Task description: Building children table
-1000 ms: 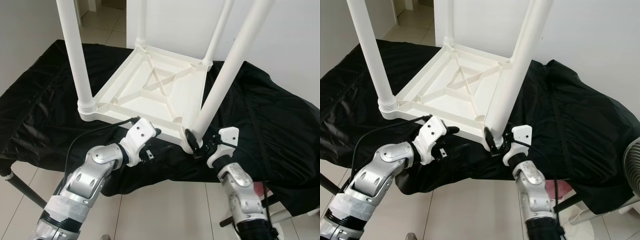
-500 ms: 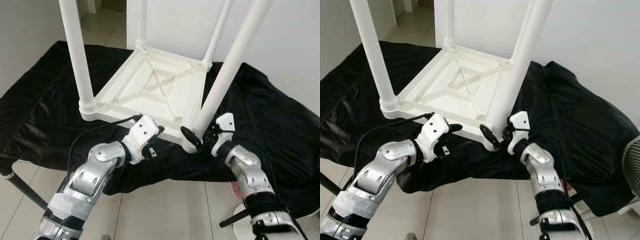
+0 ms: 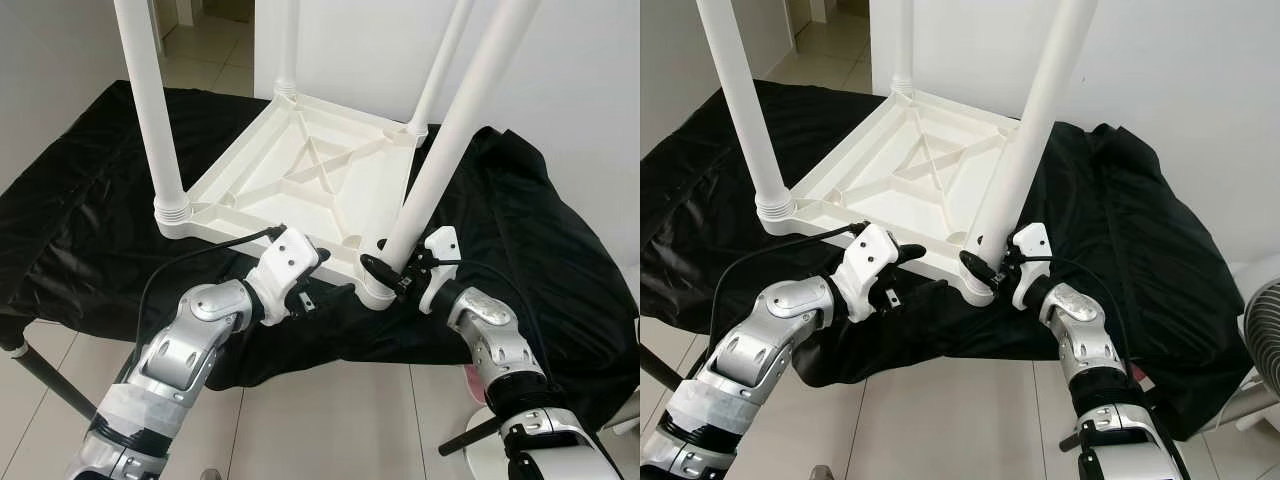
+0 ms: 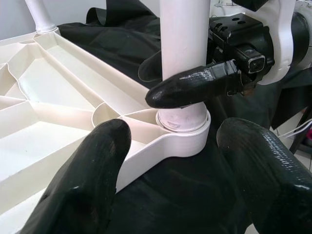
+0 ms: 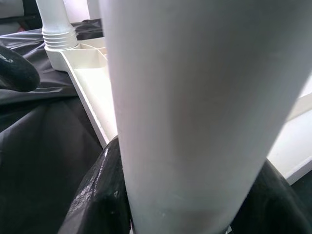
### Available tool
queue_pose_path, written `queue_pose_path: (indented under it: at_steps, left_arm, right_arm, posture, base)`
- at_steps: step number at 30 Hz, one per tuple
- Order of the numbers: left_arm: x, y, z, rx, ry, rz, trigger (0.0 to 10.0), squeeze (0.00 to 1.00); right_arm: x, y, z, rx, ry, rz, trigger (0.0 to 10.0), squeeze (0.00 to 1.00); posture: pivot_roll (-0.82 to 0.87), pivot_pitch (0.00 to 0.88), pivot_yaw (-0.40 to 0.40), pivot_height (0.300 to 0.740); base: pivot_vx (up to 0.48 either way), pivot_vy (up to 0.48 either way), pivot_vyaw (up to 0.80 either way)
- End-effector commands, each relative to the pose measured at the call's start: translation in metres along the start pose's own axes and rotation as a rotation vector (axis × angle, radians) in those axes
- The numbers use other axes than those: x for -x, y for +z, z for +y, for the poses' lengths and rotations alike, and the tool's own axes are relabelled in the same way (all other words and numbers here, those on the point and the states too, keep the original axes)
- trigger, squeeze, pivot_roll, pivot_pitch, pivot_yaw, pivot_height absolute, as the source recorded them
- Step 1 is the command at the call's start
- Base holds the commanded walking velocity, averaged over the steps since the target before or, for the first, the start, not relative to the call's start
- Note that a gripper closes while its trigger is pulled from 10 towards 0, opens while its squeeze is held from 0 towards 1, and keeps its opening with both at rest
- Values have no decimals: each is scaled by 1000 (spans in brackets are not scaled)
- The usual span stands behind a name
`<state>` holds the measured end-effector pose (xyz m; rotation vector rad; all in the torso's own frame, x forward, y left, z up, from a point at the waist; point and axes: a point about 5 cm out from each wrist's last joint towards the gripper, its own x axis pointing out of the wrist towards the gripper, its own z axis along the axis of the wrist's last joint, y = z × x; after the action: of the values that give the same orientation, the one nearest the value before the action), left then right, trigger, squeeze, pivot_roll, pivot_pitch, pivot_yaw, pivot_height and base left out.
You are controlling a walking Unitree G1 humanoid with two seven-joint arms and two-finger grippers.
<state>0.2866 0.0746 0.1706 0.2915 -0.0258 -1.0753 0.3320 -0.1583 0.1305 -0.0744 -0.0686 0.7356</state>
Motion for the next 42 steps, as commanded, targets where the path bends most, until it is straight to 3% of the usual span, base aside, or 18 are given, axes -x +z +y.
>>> queue_pose_path:
  at_steps: [1,2,3,4,8,12,14,15,25,28,30,35,36,37,42]
  left_arm:
    - [0,-2,-2,0,17,9,10000,0]
    - [0,-2,-2,0,17,9,10000,0]
    - [-1,-2,-2,3,15,10,10000,0]
    - [-1,-3,-2,5,13,13,10000,0]
    - [-1,-4,-2,7,11,15,10000,0]
    - [0,-5,-4,11,6,19,10000,0]
    - [0,-5,-4,11,6,19,10000,0]
    - [0,-7,-5,17,1,23,10000,0]
    - [-1,-12,-13,29,-28,36,10000,0]
    - [-1,-12,-13,28,-28,36,10000,0]
    - [-1,-12,-14,24,-37,36,10000,0]
    - [0,-12,-15,21,-44,37,10000,0]
    - [0,-12,-16,20,-49,39,10000,0]
    - [-1,-12,-16,20,-54,39,10000,0]
    - [-2,-12,-17,15,-59,38,10000,0]
  right_arm:
    - [5,-10,0,-17,7,33,0,0]
    - [5,-10,0,-17,7,33,0,0]
    - [6,-10,-2,-20,-14,25,2863,0]
    - [7,-10,-2,-30,-33,12,10000,0]
    - [7,-9,-1,-37,-50,0,10000,0]
    - [8,-6,-1,-31,-179,-26,10000,0]
    - [8,-6,-1,-31,-179,-26,10000,0]
    - [11,-5,-4,-28,-287,-22,10000,0]
    - [19,-6,2,-84,-549,-25,10000,0]
    - [20,-7,9,-109,-594,-32,10000,0]
    - [18,-7,25,-149,-691,-43,10000,0]
    - [15,-7,34,-165,-742,-50,10000,0]
    - [11,-6,44,-175,-787,-47,10000,0]
    - [7,-3,51,-166,-775,-54,10000,0]
    - [5,-1,55,-153,-748,-43,10000,0]
  posture:
    - [49,36,-112,740]
    - [49,36,-112,740]
    - [49,37,-111,740]
    - [48,38,-108,740]
    - [47,38,-107,740]
    - [48,34,-104,740]
    - [48,34,-104,740]
    - [47,34,-103,740]
    - [47,32,-109,740]
    - [47,32,-109,740]
    - [50,34,-113,740]
    - [56,34,-121,740]
    - [56,33,-119,740]
    - [54,28,-116,740]
    - [59,25,-116,740]
  base:
    - [0,0,0]
    - [0,0,0]
    - [0,0,0]
    - [0,0,0]
    - [0,0,0]
    - [0,0,0]
    - [0,0,0]
    - [0,0,0]
    - [0,0,0]
    - [0,0,0]
    - [0,0,0]
    - [0,0,0]
    - [0,0,0]
    - [0,0,0]
    - [0,0,0]
